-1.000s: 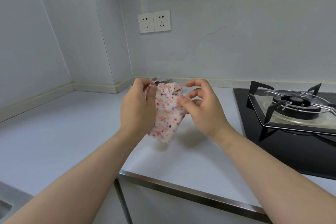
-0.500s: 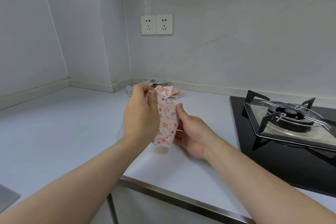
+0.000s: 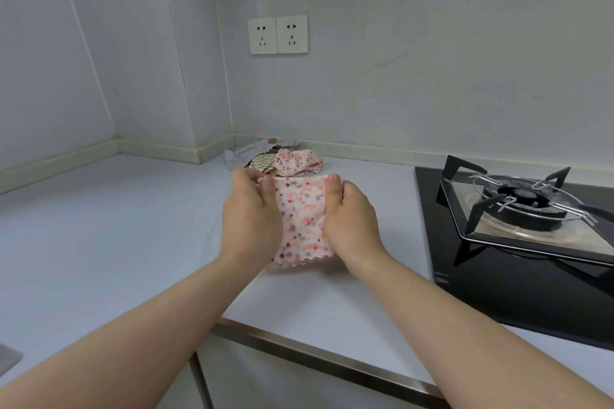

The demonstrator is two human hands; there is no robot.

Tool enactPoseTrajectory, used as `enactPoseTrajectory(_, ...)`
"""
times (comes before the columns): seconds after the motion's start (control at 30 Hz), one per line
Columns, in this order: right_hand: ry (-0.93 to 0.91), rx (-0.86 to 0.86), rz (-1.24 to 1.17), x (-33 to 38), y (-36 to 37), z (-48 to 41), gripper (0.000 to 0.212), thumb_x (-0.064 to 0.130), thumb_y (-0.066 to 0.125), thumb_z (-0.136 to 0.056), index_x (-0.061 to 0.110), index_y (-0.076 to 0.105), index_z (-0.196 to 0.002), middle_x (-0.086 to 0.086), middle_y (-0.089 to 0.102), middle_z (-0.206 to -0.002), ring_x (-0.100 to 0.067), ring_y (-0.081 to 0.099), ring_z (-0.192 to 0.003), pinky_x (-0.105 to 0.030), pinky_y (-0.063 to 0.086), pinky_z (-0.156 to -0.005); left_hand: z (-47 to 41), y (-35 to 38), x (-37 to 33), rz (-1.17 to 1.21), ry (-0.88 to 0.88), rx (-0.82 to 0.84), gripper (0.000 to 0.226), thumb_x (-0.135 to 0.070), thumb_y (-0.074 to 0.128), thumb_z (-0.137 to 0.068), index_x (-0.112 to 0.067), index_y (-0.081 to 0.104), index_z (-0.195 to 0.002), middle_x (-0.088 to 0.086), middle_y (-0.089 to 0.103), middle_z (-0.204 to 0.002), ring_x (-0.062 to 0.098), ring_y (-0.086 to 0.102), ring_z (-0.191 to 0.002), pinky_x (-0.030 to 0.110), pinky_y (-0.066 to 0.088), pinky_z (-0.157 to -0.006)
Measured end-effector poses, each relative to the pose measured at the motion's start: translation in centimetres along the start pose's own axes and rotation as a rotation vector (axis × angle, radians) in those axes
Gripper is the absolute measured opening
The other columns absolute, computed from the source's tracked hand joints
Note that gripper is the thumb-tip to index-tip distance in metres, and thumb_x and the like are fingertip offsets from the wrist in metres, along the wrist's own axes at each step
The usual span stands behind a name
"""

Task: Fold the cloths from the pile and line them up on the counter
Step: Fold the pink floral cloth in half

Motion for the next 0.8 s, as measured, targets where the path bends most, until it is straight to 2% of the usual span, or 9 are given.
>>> enactPoseTrajectory(0.17,-0.007,0.015,0.071,-0.6,0.2,-0.6,0.044,0.046,0.027,-0.107,0.02,0.043,-0.074,0.005,0.053,-0.073,-0.005,0.046,-0.064,-0.015,0.027,-0.05,-0.1,-0.1,0.1,-0.022,0.004,0.011,0.011,-0.031,0.039,-0.106,-0.021,0.045,-0.106,-0.004,0.053,-0.07,0.015,0.05,-0.067,0.026,0.032,-0.055)
enactPoseTrajectory(0.33,-0.003,0.035,0.076,-0.9,0.6,-0.9,0.046,0.045,0.028,-0.107,0.018,0.042,-0.072,0.003,0.052,-0.071,-0.008,0.046,-0.062,-0.016,0.03,-0.047,0.0,0.0,0.8,-0.027,-0.04,-0.004,0.01,-0.03,0.039,-0.106,-0.021,0.044,-0.105,-0.004,0.053,-0.069,0.011,0.05,-0.065,0.025,0.029,-0.053)
enactPoseTrajectory(0.4,-0.007,0.055,0.071,-0.9,0.7,-0.9,0.047,0.044,0.029,-0.107,0.017,0.042,-0.072,0.003,0.051,-0.07,-0.008,0.046,-0.061,-0.018,0.029,-0.048,0.0,0.2,1.3,-0.024,-0.094,-0.01,0.011,-0.031,0.039,-0.106,-0.021,0.045,-0.105,-0.003,0.054,-0.073,0.01,0.051,-0.067,0.025,0.032,-0.055)
enactPoseTrajectory(0.5,0.031,0.136,0.036,-0.7,0.7,-0.3,0.047,0.046,0.03,-0.106,0.016,0.046,-0.074,0.002,0.053,-0.072,-0.012,0.05,-0.065,-0.027,0.034,-0.055,0.6,-0.1,1.3,-0.011,-0.18,-0.012,0.012,-0.031,0.039,-0.105,-0.021,0.046,-0.106,-0.003,0.056,-0.077,0.016,0.057,-0.074,0.031,0.04,-0.061)
enactPoseTrajectory(0.6,0.243,0.259,-0.087,-1.3,-1.0,1.0,0.047,0.053,0.032,-0.103,0.013,0.057,-0.098,0.002,0.059,-0.089,-0.016,0.057,-0.085,-0.028,0.04,-0.072,1.9,0.0,-1.5,-0.025,-0.277,0.051,0.012,-0.031,0.041,-0.105,-0.021,0.048,-0.107,-0.01,0.053,-0.083,0.019,0.059,-0.086,0.033,0.045,-0.073)
enactPoseTrajectory(0.67,0.42,0.404,-0.32,-1.1,-2.2,2.8,0.049,0.056,0.029,-0.103,0.014,0.053,-0.093,-0.003,0.057,-0.085,-0.021,0.058,-0.085,-0.031,0.046,-0.077,2.0,0.0,-4.2,-0.067,-0.311,0.085,0.013,-0.03,0.042,-0.103,-0.019,0.049,-0.108,-0.012,0.049,-0.083,0.015,0.054,-0.082,0.032,0.045,-0.078)
enactPoseTrajectory(0.73,0.582,0.456,-0.56,-0.5,-4.7,5.3,0.049,0.055,0.026,-0.104,0.017,0.056,-0.093,-0.005,0.067,-0.084,-0.03,0.07,-0.086,-0.037,0.054,-0.078,1.4,1.2,-7.9,-0.137,-0.26,0.18,0.023,-0.027,0.041,-0.101,-0.009,0.053,-0.111,0.006,0.057,-0.087,0.01,0.046,-0.065,0.03,0.041,-0.064)
enactPoseTrajectory(0.8,0.754,0.361,-0.778,-0.5,-7.8,8.1,0.044,0.055,0.03,-0.104,0.021,0.053,-0.116,-0.01,0.074,-0.095,-0.036,0.072,-0.095,-0.043,0.057,-0.084,0.8,3.1,-11.7,-0.214,-0.22,0.321,0.034,-0.021,0.039,-0.099,0.002,0.055,-0.118,0.025,0.061,-0.11,0.013,0.045,-0.058,0.029,0.033,-0.049)
Point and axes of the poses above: each hand's wrist, its own z-axis away from the middle knuckle, its own y-axis out of the palm, x = y × z, the point moved 6 cm from there along -z, towards the middle knuckle
